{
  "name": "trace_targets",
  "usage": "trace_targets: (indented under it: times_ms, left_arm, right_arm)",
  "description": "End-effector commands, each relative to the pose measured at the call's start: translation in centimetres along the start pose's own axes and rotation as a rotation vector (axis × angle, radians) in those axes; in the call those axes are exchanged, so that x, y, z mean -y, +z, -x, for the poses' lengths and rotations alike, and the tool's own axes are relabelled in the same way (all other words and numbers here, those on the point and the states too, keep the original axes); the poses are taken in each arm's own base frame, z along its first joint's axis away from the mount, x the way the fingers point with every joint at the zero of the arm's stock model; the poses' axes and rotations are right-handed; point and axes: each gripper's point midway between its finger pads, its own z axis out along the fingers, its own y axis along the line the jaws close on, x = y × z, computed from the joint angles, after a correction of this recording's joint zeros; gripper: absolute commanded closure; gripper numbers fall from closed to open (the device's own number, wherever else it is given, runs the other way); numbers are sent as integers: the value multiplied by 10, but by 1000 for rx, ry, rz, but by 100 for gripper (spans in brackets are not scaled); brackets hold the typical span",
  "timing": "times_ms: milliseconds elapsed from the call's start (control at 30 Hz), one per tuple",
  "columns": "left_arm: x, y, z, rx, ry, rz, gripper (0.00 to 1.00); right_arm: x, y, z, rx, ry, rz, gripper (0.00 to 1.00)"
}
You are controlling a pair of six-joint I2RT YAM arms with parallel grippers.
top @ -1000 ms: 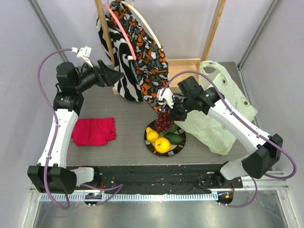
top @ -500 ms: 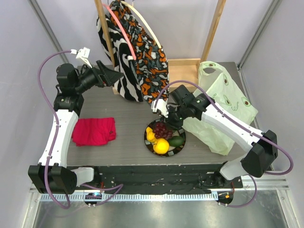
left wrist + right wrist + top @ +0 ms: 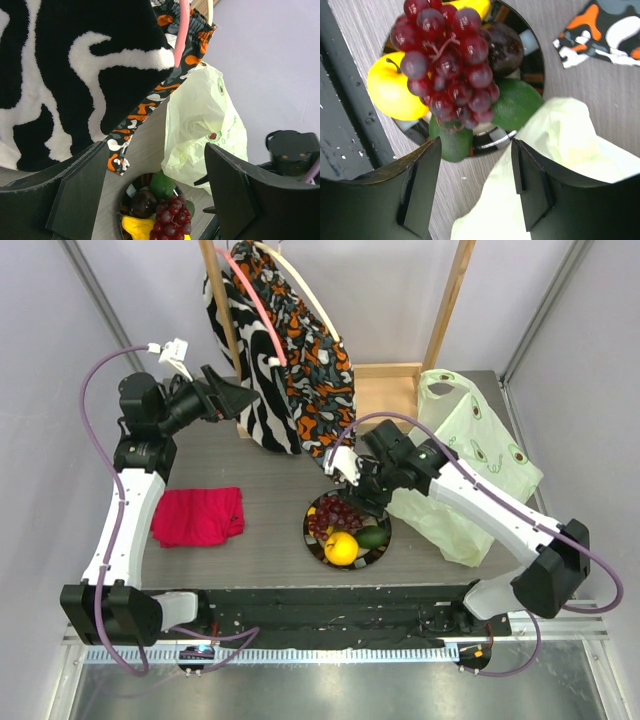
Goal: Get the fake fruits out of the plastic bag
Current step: Place the fake fruit on the plate, then move the plastic bag to the center of the board.
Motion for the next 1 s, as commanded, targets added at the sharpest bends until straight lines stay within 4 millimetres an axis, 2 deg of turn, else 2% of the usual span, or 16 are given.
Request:
trace_targets:
  times_ms: [0,200,367,400,433,467,500,533,567,600,700,833,867,900,933,967]
  left_arm:
    - [9,3,17,36,35,-44,18]
    - [3,9,16,32,9,-42,19]
    - [-1,10,10,18,-1,-38,19]
    - [-3,10,8,11,0,-31,19]
    - [-5,9,7,9,4,-22,19]
    - [-5,9,8,5,15,-14,19]
    - [-12,9,2,-19,23,14,19]
    - [-18,8,3,-19,33,47,19]
    - [-22,7,6,-16,41,73,18]
    - [-28,5,2,-33,31,101,19]
    - [-60,-7,-2,-47,46,229,15]
    - [-105,-33,-15,-79,77,428,0]
    - [-117,-40,-21,-97,73,487,0]
    - [-120,-45,-23,-102,84,510,0]
    - [-125,-49,-27,-116,97,528,0]
    - [-128,-54,-32,-136,123,545,0]
  right_arm:
    - [0,-34,-17,-5,-5,-82,35]
    - [17,-41,-61,-30,205,-113,36]
    - [49,-29,-127,-183,379,-165,38]
    - [81,-44,-168,-305,468,-335,39]
    - [110,-40,-192,-347,587,-446,37]
    - [141,-56,-199,-335,673,-526,37]
    - [165,-81,-231,-304,854,-583,39]
    - [174,-87,-238,-281,987,-590,41]
    - [201,-103,-229,-193,1017,-618,41]
    - [210,-112,-221,-143,1009,-628,40]
    - [220,-131,-163,58,869,-582,36]
    - [194,-138,-103,263,689,-526,9]
    - [179,-122,-109,254,684,-500,6]
    - [173,-136,-96,311,621,-548,1]
    - [164,-132,-94,327,596,-539,1]
    - [145,-110,-100,311,593,-494,0]
